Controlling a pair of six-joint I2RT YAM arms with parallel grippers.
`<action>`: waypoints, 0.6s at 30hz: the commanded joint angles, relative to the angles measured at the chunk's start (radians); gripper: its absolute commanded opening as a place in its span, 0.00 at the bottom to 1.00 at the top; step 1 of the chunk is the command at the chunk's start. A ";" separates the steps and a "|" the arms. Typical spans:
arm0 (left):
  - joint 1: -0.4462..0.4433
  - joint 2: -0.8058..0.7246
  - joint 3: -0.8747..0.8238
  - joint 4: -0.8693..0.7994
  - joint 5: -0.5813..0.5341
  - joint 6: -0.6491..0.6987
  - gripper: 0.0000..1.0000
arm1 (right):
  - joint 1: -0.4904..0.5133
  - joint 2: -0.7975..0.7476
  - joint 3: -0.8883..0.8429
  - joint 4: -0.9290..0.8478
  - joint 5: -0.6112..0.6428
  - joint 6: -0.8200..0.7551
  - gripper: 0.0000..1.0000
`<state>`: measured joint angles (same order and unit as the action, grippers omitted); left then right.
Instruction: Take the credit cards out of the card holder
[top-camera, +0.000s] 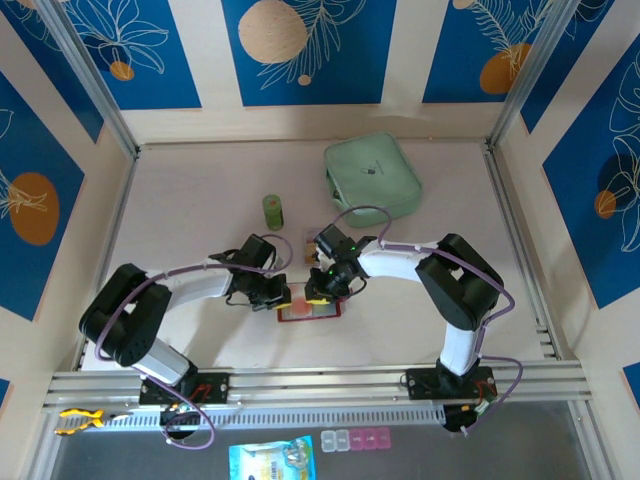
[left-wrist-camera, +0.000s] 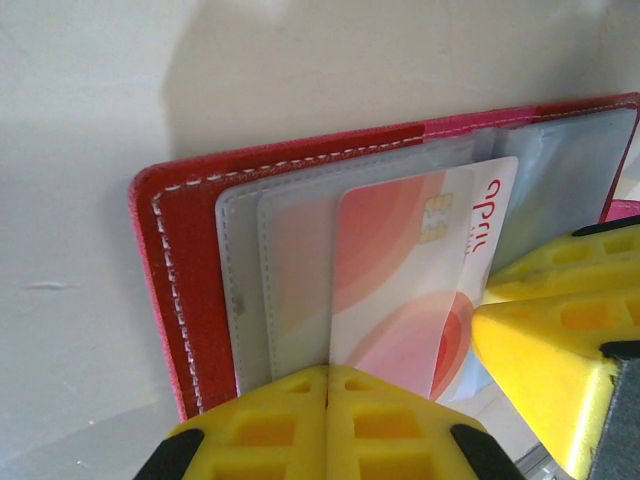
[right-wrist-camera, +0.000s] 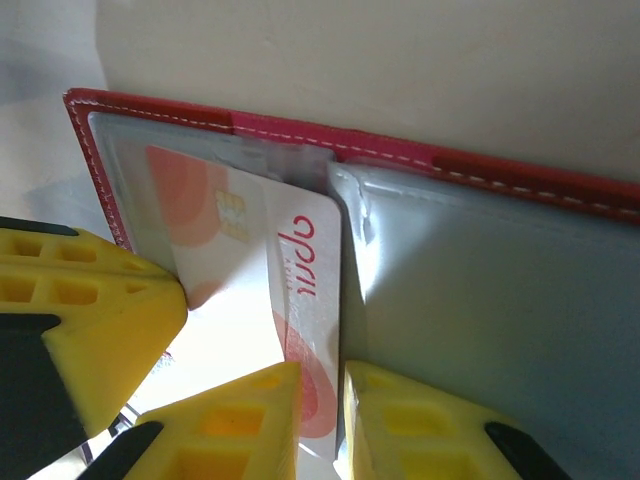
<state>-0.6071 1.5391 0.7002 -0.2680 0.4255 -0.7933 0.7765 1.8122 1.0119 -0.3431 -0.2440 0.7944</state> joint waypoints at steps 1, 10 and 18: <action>-0.006 0.037 -0.005 -0.066 -0.039 0.023 0.05 | -0.005 0.018 -0.019 0.018 -0.034 0.011 0.21; -0.005 0.039 -0.003 -0.062 -0.036 0.020 0.05 | -0.022 -0.019 -0.071 0.131 -0.109 0.044 0.21; -0.006 0.031 -0.005 -0.062 -0.039 0.017 0.05 | -0.035 -0.059 -0.094 0.165 -0.131 0.054 0.15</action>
<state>-0.6071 1.5414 0.7033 -0.2703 0.4259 -0.7830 0.7475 1.7916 0.9321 -0.2100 -0.3325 0.8326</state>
